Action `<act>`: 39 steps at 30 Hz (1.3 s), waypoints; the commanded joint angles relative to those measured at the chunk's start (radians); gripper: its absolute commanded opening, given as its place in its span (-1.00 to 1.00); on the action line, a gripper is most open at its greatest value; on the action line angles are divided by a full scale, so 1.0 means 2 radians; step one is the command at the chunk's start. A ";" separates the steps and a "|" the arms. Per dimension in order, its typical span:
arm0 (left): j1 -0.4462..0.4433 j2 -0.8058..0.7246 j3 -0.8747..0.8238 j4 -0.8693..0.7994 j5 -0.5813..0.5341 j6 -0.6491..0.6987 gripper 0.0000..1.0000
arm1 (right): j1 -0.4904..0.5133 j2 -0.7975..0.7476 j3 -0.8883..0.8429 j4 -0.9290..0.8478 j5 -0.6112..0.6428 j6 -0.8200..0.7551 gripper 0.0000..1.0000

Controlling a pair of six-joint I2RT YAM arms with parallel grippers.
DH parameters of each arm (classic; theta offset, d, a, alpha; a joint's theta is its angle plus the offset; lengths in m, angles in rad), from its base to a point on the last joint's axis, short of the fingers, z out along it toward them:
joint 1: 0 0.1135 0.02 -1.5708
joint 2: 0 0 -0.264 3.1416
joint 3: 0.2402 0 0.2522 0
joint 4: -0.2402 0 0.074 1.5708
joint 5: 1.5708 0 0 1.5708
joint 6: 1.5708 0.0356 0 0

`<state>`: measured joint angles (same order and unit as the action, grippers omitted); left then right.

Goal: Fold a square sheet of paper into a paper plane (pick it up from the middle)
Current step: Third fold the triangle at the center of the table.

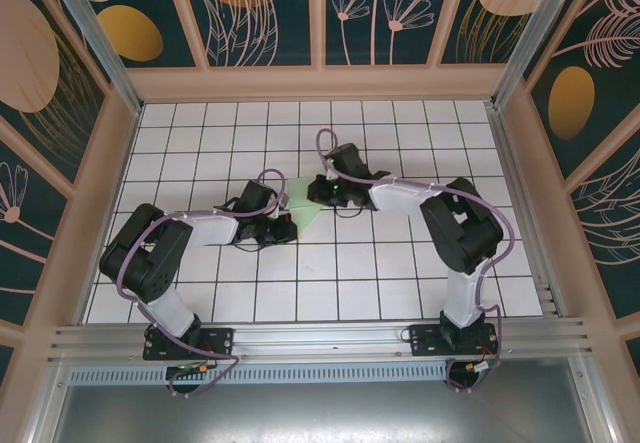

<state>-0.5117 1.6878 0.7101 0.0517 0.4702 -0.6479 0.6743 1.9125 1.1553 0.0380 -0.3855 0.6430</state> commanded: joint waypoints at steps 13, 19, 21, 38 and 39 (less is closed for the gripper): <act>0.001 -0.010 -0.001 -0.053 -0.002 0.016 -1.00 | -0.001 0.079 0.002 -0.012 -0.017 0.038 -1.00; 0.001 -0.033 -0.021 -0.082 -0.001 0.037 -1.00 | -0.004 0.081 0.000 -0.019 -0.006 0.048 -1.00; 0.001 -0.042 -0.026 -0.083 -0.002 0.036 -1.00 | -0.003 0.082 -0.001 -0.018 -0.007 0.050 -1.00; 0.001 -0.114 0.034 0.018 -0.030 -0.032 -0.72 | -0.020 -0.047 -0.052 0.033 0.029 0.094 -0.73; 0.001 -0.113 0.036 0.024 -0.028 -0.032 -0.71 | -0.024 -0.053 -0.060 0.035 0.030 0.095 -0.65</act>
<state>-0.5117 1.4811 0.7536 0.0284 0.4278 -0.6865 0.6529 1.8599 1.0763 0.0841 -0.3729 0.8040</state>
